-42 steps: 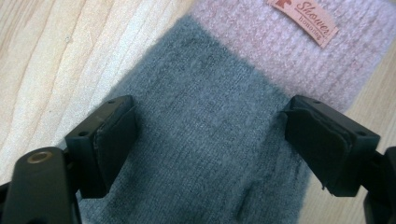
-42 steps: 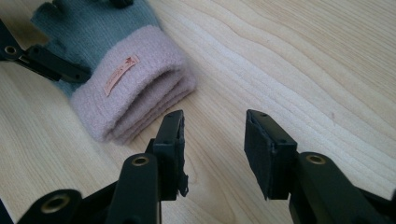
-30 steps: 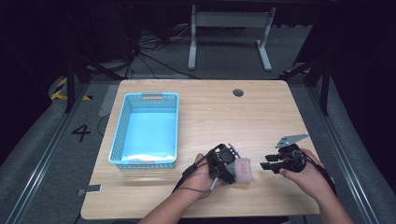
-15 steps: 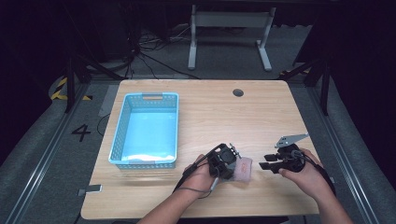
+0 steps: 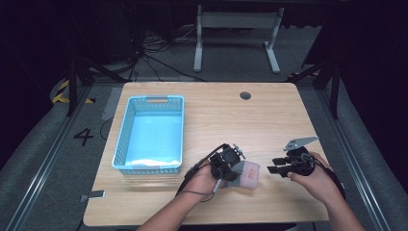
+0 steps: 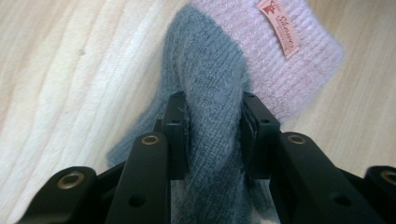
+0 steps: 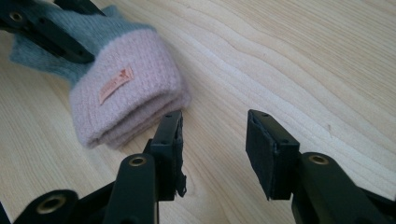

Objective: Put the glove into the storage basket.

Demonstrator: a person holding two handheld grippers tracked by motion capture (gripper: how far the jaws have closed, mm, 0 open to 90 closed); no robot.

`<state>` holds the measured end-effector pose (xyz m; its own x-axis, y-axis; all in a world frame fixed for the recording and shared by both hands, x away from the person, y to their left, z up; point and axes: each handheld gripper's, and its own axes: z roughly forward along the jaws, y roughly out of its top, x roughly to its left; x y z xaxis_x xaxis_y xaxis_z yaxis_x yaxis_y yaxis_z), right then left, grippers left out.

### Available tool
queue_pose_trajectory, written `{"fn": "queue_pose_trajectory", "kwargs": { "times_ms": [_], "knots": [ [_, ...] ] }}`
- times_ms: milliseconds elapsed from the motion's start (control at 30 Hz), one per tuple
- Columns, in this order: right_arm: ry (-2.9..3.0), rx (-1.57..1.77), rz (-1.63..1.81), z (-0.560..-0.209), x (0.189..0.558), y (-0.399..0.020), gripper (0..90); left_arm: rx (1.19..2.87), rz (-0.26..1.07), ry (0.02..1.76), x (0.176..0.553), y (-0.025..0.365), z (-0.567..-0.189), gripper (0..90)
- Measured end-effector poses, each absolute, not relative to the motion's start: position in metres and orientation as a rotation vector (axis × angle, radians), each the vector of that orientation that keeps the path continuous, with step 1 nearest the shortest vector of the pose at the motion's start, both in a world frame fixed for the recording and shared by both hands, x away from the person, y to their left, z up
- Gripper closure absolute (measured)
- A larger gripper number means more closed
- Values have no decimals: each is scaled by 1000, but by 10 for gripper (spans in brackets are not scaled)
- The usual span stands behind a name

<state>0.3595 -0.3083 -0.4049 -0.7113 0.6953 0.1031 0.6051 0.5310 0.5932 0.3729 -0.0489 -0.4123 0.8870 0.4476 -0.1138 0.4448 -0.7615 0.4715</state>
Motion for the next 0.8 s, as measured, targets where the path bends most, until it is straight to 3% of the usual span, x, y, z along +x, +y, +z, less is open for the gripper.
{"fn": "queue_pose_trajectory", "kwargs": {
  "times_ms": [800],
  "knots": [
    [2669, 1066, 944, -406, 377, -291, 562, 2434, 5, 731, 373, 9, -362, 676]
  ]
}}
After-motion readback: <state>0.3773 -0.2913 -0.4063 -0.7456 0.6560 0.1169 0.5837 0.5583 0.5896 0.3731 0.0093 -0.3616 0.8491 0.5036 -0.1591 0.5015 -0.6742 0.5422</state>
